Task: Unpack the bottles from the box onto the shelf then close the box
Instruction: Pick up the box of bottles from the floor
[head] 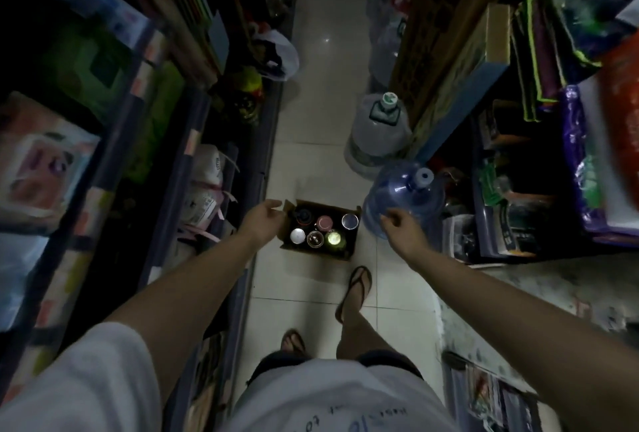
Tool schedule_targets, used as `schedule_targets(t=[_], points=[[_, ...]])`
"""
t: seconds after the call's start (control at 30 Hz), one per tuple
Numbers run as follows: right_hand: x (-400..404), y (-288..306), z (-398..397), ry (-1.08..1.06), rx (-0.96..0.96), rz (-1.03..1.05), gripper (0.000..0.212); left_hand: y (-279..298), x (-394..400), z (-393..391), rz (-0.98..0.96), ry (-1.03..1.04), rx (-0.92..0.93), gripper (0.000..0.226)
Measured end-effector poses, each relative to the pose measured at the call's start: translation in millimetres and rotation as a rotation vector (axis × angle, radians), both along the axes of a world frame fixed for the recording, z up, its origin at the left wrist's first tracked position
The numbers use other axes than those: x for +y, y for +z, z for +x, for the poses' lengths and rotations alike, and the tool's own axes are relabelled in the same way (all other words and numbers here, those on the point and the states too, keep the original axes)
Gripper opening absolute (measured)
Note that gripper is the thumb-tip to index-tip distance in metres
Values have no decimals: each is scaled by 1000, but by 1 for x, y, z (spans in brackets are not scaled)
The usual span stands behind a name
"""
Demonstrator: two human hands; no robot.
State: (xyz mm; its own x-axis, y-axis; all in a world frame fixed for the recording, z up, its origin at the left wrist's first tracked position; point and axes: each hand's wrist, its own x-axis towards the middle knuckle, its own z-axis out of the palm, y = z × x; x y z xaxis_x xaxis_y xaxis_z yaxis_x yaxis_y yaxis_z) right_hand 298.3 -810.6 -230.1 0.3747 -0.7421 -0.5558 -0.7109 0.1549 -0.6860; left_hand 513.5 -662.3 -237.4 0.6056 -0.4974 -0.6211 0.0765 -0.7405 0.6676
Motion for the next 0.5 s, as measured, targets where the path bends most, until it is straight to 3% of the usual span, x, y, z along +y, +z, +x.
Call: schedule_targets(t=[0.2, 0.33, 0.5], points=[[-62, -40, 11, -20, 33, 89, 34, -40, -50, 15, 2, 116, 56, 42], [-88, -84, 17, -45, 60, 130, 7, -73, -71, 22, 32, 114, 83, 42], [-99, -151, 36, -101, 80, 178, 15, -137, -88, 43, 65, 27, -6, 33]])
